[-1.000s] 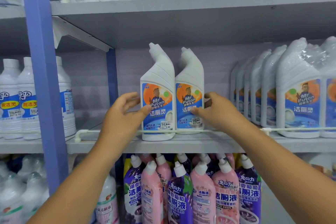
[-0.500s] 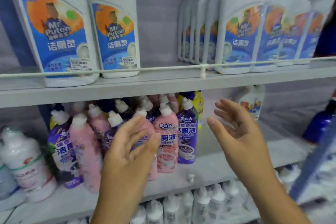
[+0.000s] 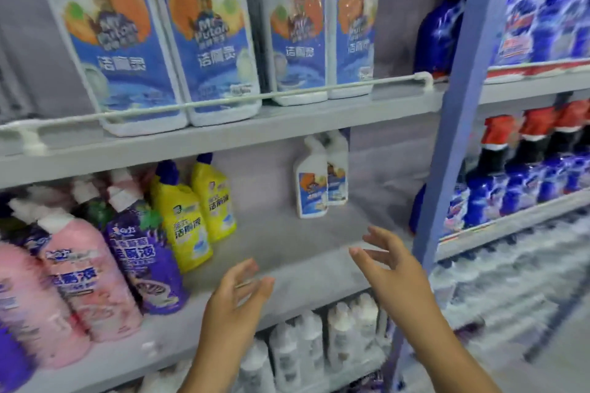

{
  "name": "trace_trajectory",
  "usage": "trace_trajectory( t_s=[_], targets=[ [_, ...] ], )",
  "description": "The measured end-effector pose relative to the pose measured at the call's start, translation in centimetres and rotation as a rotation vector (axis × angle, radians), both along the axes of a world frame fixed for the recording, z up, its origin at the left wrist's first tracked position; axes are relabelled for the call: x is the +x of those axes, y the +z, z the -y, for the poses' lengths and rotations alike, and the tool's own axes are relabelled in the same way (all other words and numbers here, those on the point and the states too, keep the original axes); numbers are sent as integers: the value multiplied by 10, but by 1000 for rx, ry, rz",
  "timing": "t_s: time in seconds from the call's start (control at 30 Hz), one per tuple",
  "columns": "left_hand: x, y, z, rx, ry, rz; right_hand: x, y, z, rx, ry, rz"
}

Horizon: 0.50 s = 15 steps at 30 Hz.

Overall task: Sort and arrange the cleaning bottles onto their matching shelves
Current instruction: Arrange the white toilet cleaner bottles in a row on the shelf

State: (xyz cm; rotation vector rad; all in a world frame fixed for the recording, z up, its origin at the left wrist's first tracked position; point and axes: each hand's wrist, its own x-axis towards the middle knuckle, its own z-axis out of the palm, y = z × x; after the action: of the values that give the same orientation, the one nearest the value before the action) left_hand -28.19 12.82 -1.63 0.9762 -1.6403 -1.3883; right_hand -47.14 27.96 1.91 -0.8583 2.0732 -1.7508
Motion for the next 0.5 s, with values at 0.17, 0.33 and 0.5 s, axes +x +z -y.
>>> trace_trajectory(
  t_s=[0.17, 0.33, 0.5],
  targets=[
    [-66, 1, 18, 31, 23, 26, -63, -11, 36, 21, -6, 23],
    [-133, -1, 69, -12, 64, 39, -104, -17, 93, -6, -27, 108],
    [-187, -3, 127, -22, -4, 48, -141, -23, 143, 12, -54, 165]
  ],
)
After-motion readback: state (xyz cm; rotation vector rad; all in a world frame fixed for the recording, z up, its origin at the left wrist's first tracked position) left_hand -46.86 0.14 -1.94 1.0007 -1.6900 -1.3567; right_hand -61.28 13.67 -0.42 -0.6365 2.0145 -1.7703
